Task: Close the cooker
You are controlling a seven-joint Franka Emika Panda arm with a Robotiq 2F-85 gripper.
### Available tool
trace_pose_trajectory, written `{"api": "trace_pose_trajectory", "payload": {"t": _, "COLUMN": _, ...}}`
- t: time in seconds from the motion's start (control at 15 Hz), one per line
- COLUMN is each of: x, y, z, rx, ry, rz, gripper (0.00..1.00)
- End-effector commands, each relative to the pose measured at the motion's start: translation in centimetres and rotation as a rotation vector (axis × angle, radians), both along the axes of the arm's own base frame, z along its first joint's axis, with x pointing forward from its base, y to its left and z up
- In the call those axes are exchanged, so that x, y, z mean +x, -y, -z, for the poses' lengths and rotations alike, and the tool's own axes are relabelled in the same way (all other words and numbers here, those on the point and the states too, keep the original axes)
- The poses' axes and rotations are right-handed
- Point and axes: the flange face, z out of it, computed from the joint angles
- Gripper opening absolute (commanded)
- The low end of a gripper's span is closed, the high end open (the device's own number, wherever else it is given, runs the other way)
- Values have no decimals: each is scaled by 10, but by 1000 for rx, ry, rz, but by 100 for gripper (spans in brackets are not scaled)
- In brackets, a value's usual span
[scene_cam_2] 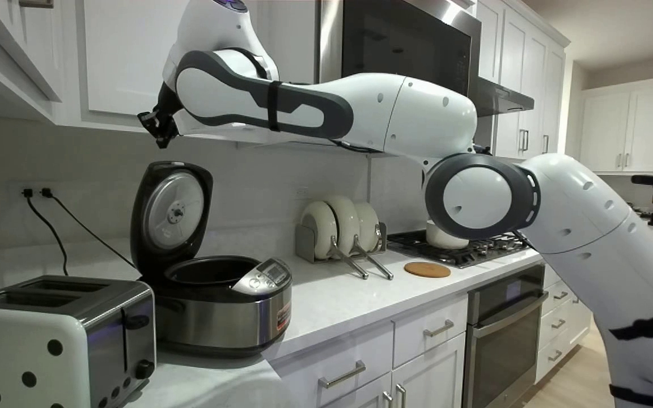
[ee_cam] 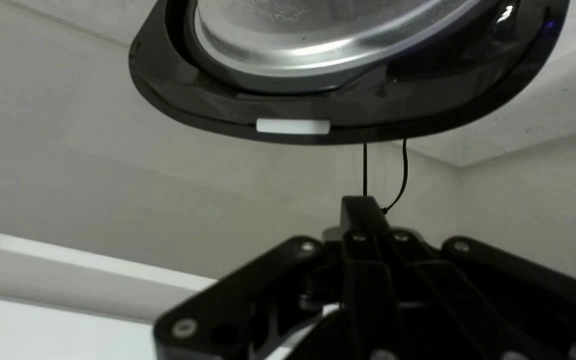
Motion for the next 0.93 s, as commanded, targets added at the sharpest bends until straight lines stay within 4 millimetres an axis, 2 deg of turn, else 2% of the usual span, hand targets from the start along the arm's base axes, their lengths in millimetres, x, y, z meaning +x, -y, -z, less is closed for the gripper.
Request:
{"api": "trace_pose_trajectory", "payload": {"t": 0.0, "x": -6, "y": 2, "z": -7, "rx": -14, "ry": -33, "rz": 4, "gripper": 0}}
{"api": "trace_pose_trajectory", "payload": {"t": 0.53, "x": -3, "y": 1, "z": 12, "rx": -43, "ry": -121, "rz": 27, "gripper": 0}}
{"api": "trace_pose_trajectory", "payload": {"t": 0.87, "x": -3, "y": 2, "z": 16, "rx": -54, "ry": -147, "rz": 30, "gripper": 0}}
